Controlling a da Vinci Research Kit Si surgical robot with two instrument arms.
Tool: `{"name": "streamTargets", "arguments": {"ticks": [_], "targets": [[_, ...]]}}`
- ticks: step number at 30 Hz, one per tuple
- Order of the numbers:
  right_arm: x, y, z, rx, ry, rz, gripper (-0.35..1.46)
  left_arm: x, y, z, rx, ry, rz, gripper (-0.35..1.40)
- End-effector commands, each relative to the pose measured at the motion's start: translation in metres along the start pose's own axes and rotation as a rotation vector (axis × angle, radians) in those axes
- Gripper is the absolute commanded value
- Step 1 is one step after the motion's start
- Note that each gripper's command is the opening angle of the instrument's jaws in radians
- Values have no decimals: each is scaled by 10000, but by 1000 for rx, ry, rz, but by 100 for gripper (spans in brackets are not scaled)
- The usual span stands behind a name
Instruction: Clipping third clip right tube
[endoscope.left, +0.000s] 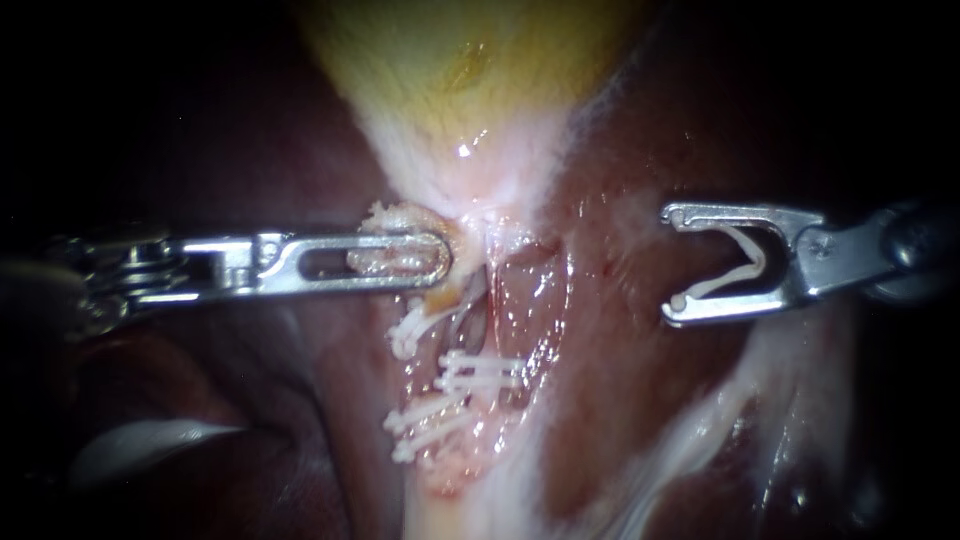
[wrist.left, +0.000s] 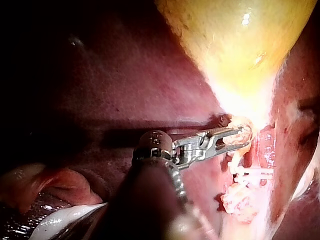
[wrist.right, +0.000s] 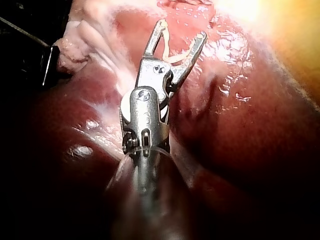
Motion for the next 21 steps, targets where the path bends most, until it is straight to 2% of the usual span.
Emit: {"name": "streamTargets", "arguments": {"ticks": [1,5,11,15,21], "targets": [[0,0,0,-2,0,1,50,0,0,0,-1,2,0,-35],[0,0,0,-2,0,1,50,-4,-1,-4,-3,10,-2,-35],[0,0,1,-2,0,12,50,-25,-9,-27,-11,13,-20,-35],[0,-1,1,-2,0,18,50,-40,-19,-48,-6,-12,-13,-35],[1,-1,3,-3,0,24,50,-55,-28,-69,-6,-36,-6,-35]]}}
